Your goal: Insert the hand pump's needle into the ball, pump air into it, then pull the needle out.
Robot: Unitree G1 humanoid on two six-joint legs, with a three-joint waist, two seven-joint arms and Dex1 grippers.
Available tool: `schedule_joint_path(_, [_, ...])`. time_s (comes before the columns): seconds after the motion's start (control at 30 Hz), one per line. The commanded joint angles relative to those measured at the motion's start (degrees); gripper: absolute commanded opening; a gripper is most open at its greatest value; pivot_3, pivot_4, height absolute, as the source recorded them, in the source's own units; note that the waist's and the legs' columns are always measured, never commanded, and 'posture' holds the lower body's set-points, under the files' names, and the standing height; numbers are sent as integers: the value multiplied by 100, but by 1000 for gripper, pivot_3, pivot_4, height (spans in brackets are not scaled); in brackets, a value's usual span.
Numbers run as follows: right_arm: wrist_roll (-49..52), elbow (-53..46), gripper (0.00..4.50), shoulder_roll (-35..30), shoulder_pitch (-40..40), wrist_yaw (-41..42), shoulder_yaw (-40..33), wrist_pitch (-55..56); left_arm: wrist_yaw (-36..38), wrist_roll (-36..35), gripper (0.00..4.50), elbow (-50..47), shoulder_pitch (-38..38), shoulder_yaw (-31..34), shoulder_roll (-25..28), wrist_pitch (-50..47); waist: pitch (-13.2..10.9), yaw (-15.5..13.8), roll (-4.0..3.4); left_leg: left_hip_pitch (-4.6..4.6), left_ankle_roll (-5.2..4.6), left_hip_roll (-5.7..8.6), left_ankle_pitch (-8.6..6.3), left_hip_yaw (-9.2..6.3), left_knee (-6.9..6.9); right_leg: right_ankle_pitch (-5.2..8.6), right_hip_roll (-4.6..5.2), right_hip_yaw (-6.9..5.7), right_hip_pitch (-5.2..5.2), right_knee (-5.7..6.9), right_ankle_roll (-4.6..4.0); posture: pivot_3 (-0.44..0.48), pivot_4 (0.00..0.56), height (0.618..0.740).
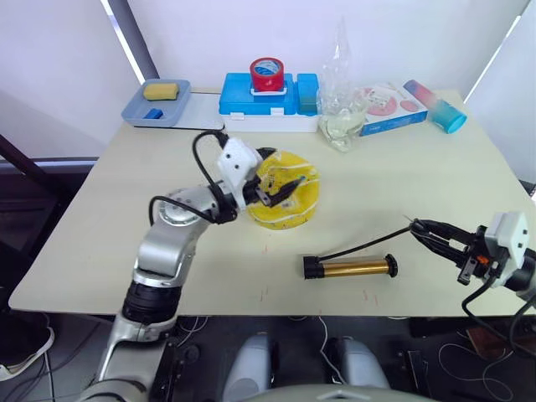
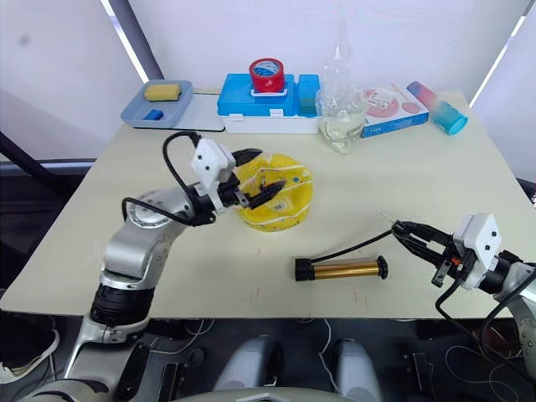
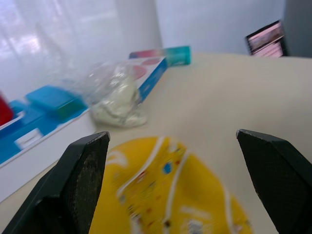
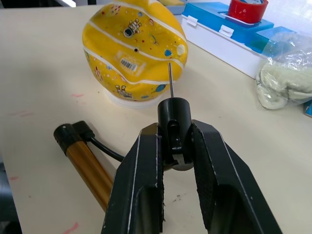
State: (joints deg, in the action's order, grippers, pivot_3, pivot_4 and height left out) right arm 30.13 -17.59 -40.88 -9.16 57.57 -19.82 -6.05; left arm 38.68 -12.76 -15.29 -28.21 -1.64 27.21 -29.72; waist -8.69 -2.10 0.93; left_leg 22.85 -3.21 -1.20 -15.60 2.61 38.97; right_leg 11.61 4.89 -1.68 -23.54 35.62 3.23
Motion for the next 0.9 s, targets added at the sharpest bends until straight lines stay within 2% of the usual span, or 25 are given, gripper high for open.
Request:
schedule_joint_path(0.03, [-9,-61,319,23,71,8,4,136,-83,57,4427,-77,-150,114,250,-220,0,3,0,0,0,0,0,1,0,0,0,0,0,0,0,0,150,737])
schedule_joint_path(0.1, [-39,-67,319,48,84,-16,51,155,33,211,4427,98,-198,-5,478,-54,0,2,0,0,0,0,0,2,0,0,0,1,0,0,-1,0,150,737])
schedule_joint_path(0.37, [-118,-112,319,129,56,-79,146,268,-60,237,4427,555,-468,-17,607,-564,-2,2,3,-1,1,2,0,4,0,0,0,0,0,0,0,0,150,737])
schedule_joint_path(0.67, [-201,-149,319,201,49,-108,267,346,-61,164,4427,774,-740,-159,513,-1396,-2,14,3,-5,2,2,1,8,0,0,-1,3,1,5,0,0,150,737])
schedule_joint_path(0.87, [-193,-170,319,209,71,-120,302,370,-161,197,4427,749,-631,-152,462,-1541,-2,41,3,-6,2,2,1,7,3,0,-1,2,2,7,-1,0,150,737])
schedule_joint_path(0.9, [-187,-163,319,202,81,-114,302,370,-178,205,4195,741,-630,-167,450,-1535,-1,45,3,-6,2,2,1,7,3,-1,-1,3,2,7,-1,0,150,737])
